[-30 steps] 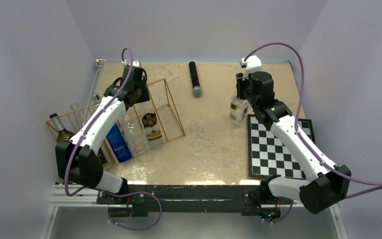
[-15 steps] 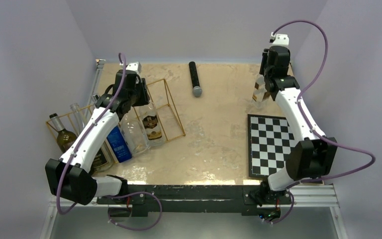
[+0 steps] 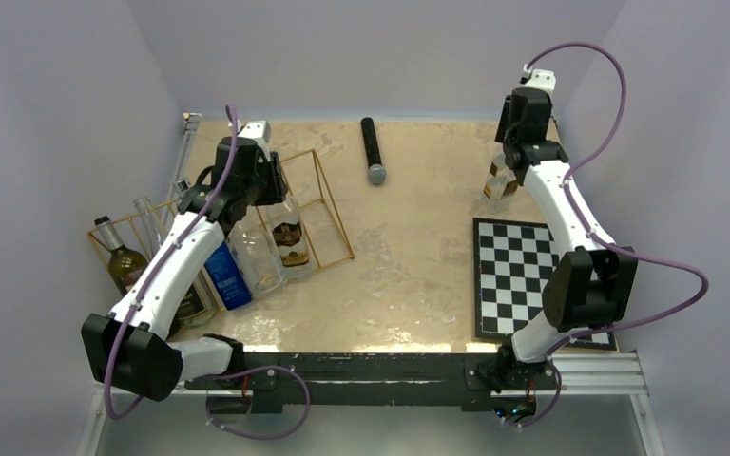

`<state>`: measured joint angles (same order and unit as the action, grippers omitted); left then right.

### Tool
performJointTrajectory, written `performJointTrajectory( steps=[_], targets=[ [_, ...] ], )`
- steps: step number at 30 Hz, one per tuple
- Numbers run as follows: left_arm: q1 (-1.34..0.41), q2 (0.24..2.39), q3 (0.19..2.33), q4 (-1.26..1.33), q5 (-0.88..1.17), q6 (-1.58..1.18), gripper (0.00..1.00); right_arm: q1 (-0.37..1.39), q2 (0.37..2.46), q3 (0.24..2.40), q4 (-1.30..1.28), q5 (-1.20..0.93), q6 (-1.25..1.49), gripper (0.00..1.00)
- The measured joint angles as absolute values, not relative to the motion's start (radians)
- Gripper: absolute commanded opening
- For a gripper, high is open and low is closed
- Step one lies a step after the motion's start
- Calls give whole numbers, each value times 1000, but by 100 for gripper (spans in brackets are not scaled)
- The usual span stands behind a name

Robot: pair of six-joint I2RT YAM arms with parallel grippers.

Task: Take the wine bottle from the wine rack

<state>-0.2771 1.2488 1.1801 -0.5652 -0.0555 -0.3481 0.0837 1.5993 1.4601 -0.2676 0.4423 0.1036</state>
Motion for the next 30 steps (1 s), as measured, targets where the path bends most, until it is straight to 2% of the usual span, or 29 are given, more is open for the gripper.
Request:
performJointTrajectory(
  steps=[3, 10, 20, 26, 30],
  targets=[
    [-279, 1245, 1180, -566, -54, -348, 0, 84, 1596, 1471, -262, 458, 113, 68],
    [-293, 1224, 1179, -580, -55, -347, 0, 82, 1542, 1490, -263, 453, 115, 75],
    [-302, 1163, 1174, -593, -59, -347, 0, 82, 1455, 1569, -350, 413, 139, 94],
    [-323, 1139, 1164, -596, -67, -344, 0, 100, 1312, 1552, -394, 340, 155, 99],
    [-397, 1110, 1164, -617, -118, -318, 0, 138, 1175, 1506, -397, 286, 157, 99]
  ],
)
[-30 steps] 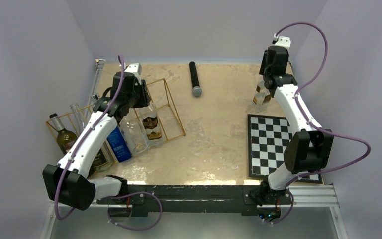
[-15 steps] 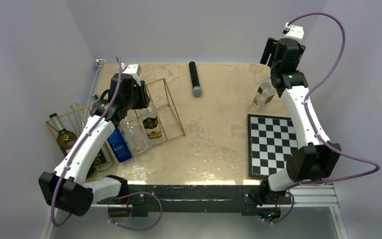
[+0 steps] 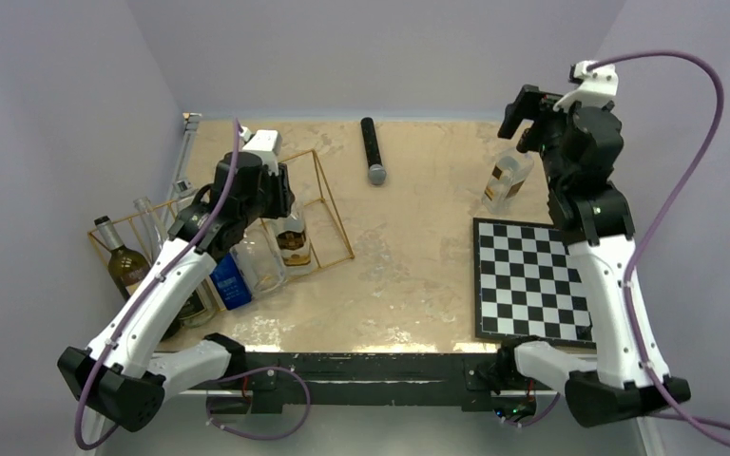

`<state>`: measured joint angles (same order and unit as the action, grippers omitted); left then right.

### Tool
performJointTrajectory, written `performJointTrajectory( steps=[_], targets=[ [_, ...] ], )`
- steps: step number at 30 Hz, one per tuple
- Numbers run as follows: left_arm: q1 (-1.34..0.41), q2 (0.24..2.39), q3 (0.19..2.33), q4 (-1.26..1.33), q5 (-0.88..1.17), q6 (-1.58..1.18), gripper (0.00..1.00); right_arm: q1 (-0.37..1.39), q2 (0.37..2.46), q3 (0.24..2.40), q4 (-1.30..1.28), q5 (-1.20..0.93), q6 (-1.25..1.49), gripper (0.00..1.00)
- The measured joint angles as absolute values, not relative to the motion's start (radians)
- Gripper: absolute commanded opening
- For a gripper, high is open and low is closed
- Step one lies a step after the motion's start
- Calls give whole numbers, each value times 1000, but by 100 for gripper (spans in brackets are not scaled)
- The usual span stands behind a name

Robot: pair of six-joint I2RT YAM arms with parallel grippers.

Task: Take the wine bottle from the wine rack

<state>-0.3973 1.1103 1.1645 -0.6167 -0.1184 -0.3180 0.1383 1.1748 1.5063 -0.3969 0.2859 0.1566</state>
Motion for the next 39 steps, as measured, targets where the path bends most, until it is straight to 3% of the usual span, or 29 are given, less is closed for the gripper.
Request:
performJointTrajectory(
  steps=[9, 14, 25, 39],
  targets=[
    [-533, 1017, 1165, -606, -81, -333, 0, 310, 820, 1177, -387, 100, 213, 98],
    [-604, 1016, 1162, -524, -45, -332, 0, 323, 698, 1040, -389, 15, 265, 98],
    [-801, 1137, 1090, -259, 60, -223, 0, 323, 638, 1021, -409, -11, 260, 99],
    [-885, 1216, 1051, -121, 75, -162, 0, 323, 613, 1006, -413, -19, 249, 99]
  ],
)
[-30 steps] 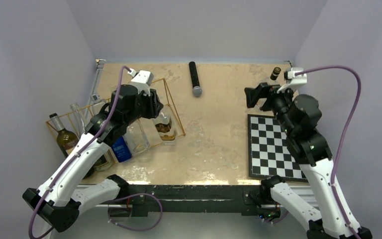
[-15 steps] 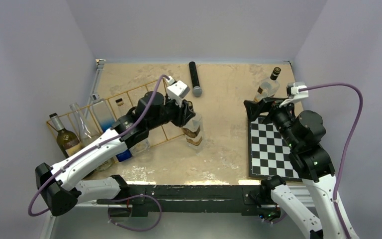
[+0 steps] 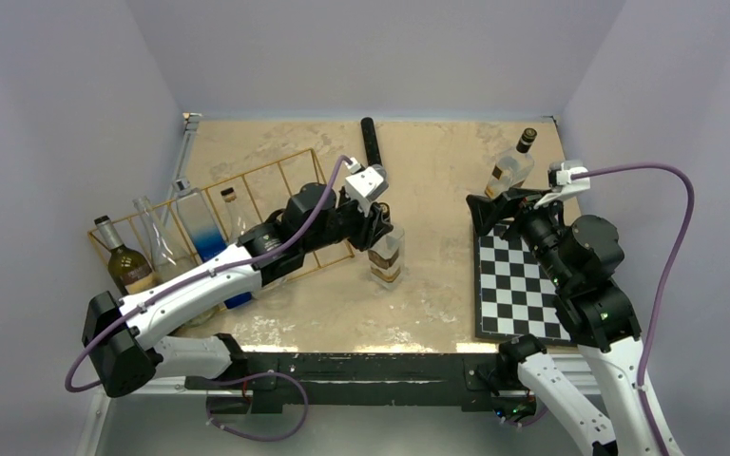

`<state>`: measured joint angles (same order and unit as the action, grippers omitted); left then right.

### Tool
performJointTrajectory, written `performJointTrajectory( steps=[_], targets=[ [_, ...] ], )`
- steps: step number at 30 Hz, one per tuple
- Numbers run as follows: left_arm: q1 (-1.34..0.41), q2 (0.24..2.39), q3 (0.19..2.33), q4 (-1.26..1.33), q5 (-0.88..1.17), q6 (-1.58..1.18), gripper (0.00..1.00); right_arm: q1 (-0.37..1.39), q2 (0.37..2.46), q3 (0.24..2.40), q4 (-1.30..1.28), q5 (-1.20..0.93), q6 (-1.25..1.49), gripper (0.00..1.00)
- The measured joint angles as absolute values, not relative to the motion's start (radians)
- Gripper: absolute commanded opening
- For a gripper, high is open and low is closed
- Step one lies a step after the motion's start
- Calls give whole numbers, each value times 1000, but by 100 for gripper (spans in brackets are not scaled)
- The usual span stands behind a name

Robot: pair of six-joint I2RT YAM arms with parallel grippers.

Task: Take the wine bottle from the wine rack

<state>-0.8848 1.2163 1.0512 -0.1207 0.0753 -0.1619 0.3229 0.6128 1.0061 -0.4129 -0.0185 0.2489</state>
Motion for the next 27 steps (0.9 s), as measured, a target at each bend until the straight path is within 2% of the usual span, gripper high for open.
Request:
performJointTrajectory(
  steps=[5, 13, 16, 27],
  targets=[
    [-892, 1260, 1049, -105, 75, -160, 5, 323, 612, 1005, -413, -18, 245, 99],
    [-899, 1294, 1048, -90, 83, -161, 28, 323, 597, 1005, -420, -18, 242, 99],
    [-899, 1295, 1047, -88, 88, -161, 33, 323, 596, 1005, -424, -17, 242, 99],
    [-900, 1268, 1037, -1, 93, -164, 77, 323, 594, 1005, -435, -18, 240, 99]
  ],
)
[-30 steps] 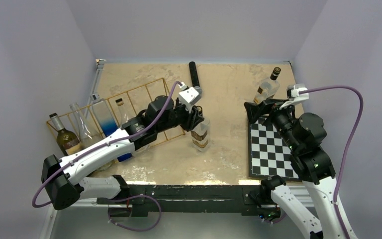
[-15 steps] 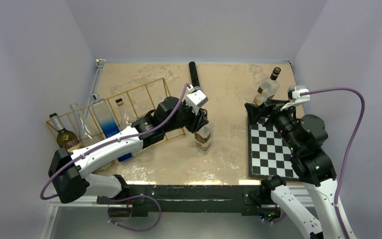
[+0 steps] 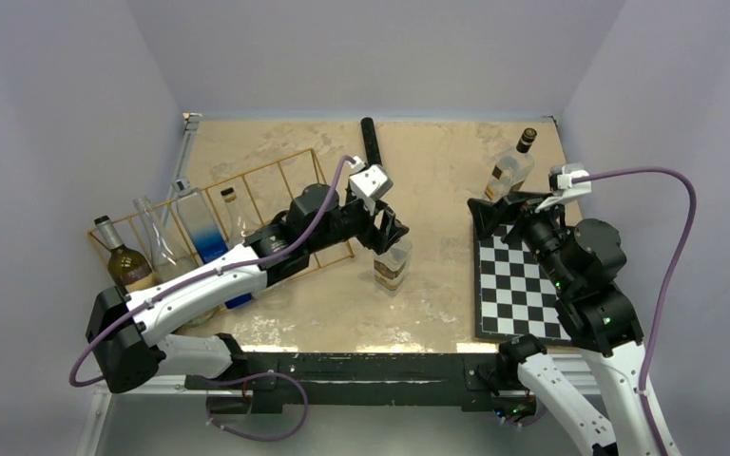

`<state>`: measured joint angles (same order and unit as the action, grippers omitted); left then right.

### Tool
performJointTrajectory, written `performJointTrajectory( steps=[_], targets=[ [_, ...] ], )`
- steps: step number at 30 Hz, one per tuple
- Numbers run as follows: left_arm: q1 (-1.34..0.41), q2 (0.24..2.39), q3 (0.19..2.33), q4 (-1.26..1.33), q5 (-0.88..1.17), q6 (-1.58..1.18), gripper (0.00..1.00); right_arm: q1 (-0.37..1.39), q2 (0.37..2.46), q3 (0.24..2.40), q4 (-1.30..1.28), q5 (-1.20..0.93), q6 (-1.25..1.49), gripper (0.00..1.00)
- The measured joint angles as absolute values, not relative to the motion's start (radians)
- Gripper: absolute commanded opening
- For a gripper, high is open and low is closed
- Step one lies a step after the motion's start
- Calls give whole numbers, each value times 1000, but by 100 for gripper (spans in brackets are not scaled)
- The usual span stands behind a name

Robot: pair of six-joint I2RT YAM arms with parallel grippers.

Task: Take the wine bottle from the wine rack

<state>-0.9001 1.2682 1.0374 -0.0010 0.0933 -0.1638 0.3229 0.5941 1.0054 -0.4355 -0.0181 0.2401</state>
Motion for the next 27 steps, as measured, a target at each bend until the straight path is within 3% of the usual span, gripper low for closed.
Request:
performJointTrajectory(
  steps=[4, 13, 21, 27],
  targets=[
    [-904, 1240, 1039, 10, 72, -170, 89, 323, 593, 1005, -440, -53, 233, 99],
    [-904, 1199, 1144, -89, -7, -194, 99, 326, 643, 1004, -424, -340, 262, 97],
    [-880, 1148, 1400, -315, -207, -234, 99, 403, 725, 971, -347, -439, 319, 93],
    [-703, 1063, 1419, -507, -277, -318, 99, 569, 804, 978, -359, -349, 275, 91]
  ],
)
